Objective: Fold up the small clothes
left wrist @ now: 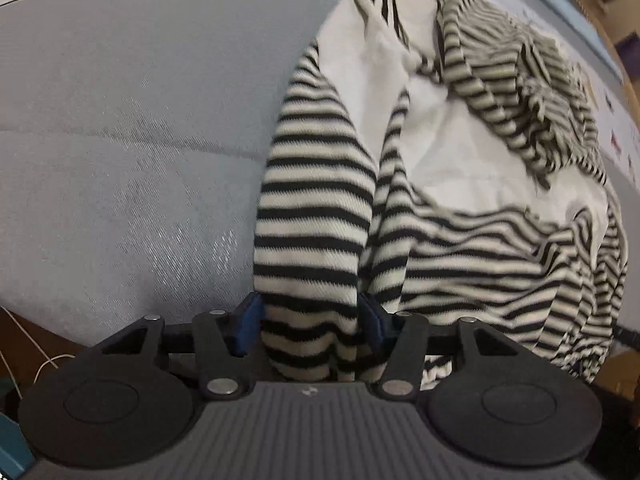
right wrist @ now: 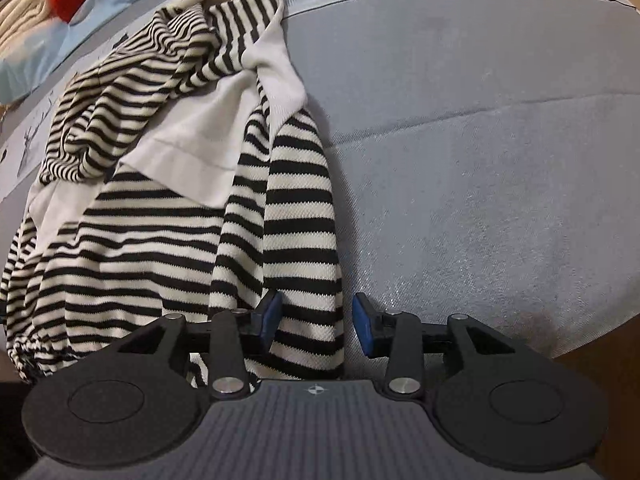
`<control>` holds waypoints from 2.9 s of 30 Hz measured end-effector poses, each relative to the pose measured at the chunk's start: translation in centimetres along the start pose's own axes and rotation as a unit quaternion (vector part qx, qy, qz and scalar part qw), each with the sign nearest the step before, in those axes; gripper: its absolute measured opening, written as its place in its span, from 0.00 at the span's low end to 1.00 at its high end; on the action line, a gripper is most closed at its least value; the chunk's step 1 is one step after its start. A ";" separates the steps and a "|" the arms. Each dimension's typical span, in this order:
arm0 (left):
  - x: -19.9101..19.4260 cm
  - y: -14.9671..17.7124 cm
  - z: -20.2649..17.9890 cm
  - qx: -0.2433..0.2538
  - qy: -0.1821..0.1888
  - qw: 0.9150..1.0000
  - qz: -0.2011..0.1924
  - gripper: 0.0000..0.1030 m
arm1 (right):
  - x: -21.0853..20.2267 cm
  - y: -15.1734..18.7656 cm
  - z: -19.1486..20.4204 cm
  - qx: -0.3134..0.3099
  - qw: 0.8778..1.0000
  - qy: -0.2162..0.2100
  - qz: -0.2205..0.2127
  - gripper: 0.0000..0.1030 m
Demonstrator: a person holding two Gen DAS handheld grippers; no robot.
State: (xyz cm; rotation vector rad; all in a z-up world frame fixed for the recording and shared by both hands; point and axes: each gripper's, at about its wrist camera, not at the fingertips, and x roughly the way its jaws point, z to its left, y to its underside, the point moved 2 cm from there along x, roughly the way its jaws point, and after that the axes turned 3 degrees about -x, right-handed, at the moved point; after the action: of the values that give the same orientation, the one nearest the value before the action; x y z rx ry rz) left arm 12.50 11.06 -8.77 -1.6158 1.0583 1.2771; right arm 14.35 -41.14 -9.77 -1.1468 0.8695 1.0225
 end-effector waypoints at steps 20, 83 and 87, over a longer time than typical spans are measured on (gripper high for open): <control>-2.6 0.7 -1.2 0.039 0.050 0.998 -0.022 0.07 | -2.8 -0.9 -1.7 0.052 0.994 -0.054 -0.078 0.02; -18.4 6.7 0.3 0.023 0.219 0.957 -0.186 0.04 | -20.7 5.5 -4.6 0.090 0.935 -0.204 -0.274 0.01; -16.0 1.0 0.2 -0.005 0.219 0.958 -0.185 0.04 | -18.7 1.7 -3.9 0.088 0.939 -0.197 -0.268 0.00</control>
State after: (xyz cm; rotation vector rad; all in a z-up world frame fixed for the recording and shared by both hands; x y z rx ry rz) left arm 9.22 12.99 6.80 -2.0453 0.9384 0.6927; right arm 6.82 -48.26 6.36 -0.9093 0.2901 0.6678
